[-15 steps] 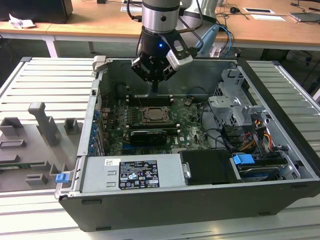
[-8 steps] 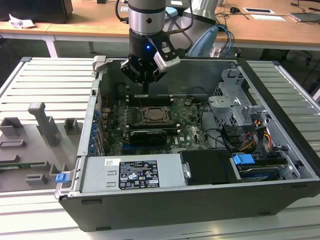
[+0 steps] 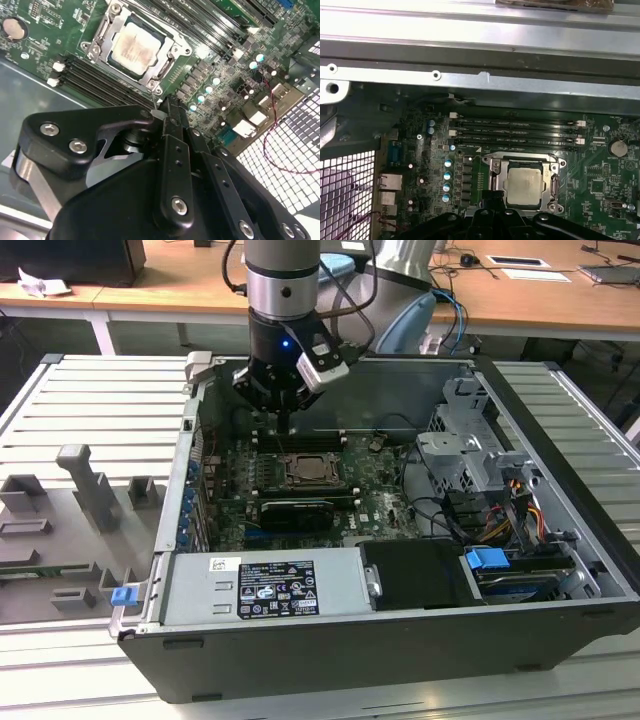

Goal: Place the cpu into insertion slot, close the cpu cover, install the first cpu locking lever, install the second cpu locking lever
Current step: 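Install the first cpu locking lever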

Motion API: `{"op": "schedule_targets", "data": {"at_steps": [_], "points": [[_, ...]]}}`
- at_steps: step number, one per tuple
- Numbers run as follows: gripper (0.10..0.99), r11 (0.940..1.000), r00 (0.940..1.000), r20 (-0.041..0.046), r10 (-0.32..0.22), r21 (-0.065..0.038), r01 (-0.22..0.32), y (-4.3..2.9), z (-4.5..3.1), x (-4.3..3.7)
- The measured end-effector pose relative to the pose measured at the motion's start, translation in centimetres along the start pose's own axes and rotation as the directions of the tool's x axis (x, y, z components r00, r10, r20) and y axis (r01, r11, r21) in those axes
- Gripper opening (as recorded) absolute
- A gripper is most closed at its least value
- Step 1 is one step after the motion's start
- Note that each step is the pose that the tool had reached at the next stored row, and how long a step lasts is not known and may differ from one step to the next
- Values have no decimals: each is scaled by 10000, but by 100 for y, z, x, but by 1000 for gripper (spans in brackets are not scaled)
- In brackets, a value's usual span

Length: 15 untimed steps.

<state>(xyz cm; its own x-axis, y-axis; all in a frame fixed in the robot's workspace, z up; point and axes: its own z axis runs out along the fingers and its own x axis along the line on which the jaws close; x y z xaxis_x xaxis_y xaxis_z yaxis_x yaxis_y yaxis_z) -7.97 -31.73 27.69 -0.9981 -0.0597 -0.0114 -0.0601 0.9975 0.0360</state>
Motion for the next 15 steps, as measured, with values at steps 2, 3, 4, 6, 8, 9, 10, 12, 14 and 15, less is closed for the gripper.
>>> {"op": "schedule_targets", "data": {"at_steps": [2,3,4,6,8,9,10,12,14,15], "points": [[106,10000,10000,-1,0,0,0,1,12,27],[106,10000,10000,-1,0,1,0,2,13,52],[106,10000,10000,1,-1,-1,1,4,15,72],[106,10000,10000,1,-1,-1,1,6,17,112],[106,10000,10000,2,0,-3,0,8,20,142],[106,10000,10000,2,0,-3,0,9,21,152],[106,10000,10000,2,-1,-2,1,9,21,158],[106,10000,10000,1,-1,-2,1,10,23,175],[106,10000,10000,1,-1,-2,1,11,25,188],[106,10000,10000,1,-1,-2,1,12,25,196]]}}
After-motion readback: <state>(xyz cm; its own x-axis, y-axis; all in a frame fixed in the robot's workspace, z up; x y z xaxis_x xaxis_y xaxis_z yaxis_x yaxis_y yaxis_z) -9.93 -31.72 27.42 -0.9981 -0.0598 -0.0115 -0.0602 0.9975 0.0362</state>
